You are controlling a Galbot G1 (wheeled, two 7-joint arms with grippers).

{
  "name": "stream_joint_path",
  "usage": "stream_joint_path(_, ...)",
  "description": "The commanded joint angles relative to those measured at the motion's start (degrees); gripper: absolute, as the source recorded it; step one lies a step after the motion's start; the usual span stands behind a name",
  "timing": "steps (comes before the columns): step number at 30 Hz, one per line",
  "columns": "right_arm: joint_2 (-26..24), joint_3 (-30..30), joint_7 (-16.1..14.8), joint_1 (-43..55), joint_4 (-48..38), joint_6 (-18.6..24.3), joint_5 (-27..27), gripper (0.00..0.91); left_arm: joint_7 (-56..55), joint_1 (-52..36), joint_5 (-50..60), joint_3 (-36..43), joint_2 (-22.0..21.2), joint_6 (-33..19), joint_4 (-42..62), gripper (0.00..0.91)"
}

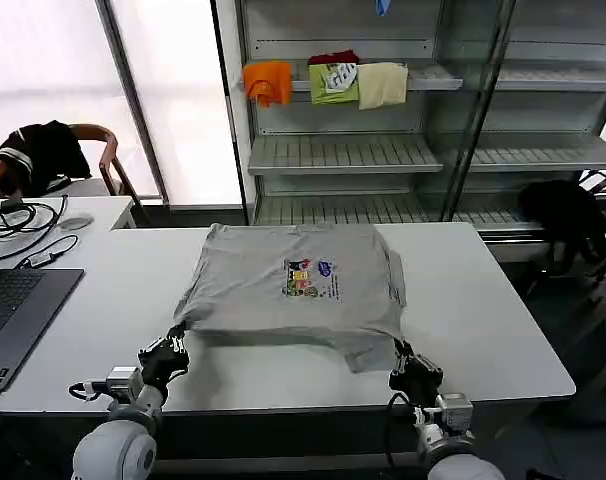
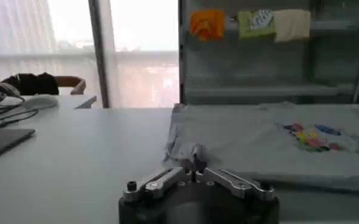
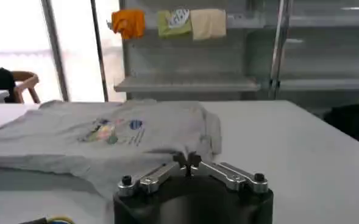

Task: Fold and organize the clothes.

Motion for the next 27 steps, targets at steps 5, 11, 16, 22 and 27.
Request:
stream_joint_path(5, 0.9, 1.0, -1.2, 9.1, -5.9, 1.0, -0.5, 0.000, -0.2, -6.1, -0.7, 0.6, 0.3, -1.1, 2.2, 0.020)
stream_joint_path(11, 1.6, -1.0, -1.1, 18.3, -11.8, -0.2, -0.5, 0.000, -0.1, -11.0, -1.3, 1.5, 0.7, -0.9, 6.6, 0.020)
stream_joint_path(16, 2.6, -2.4, -1.2, 24.9, -17.5, -0.3, -0.6, 0.000, -0.1, -15.6, -1.8, 2.3, 1.1, -0.8, 10.8, 0.020)
stream_joint_path(22, 4.3, -3.3, -1.5, 30.3, -25.3, -0.6, -1.3, 0.000, 0.4, -19.1, -2.2, 2.9, 1.5, -0.4, 16.0, 0.020)
stream_joint_path(27, 5.0, -3.8, -2.1, 32.7, -29.6, -0.4, -1.7, 0.000, 0.6, -22.1, -2.7, 3.7, 1.6, 0.0, 20.1, 0.020)
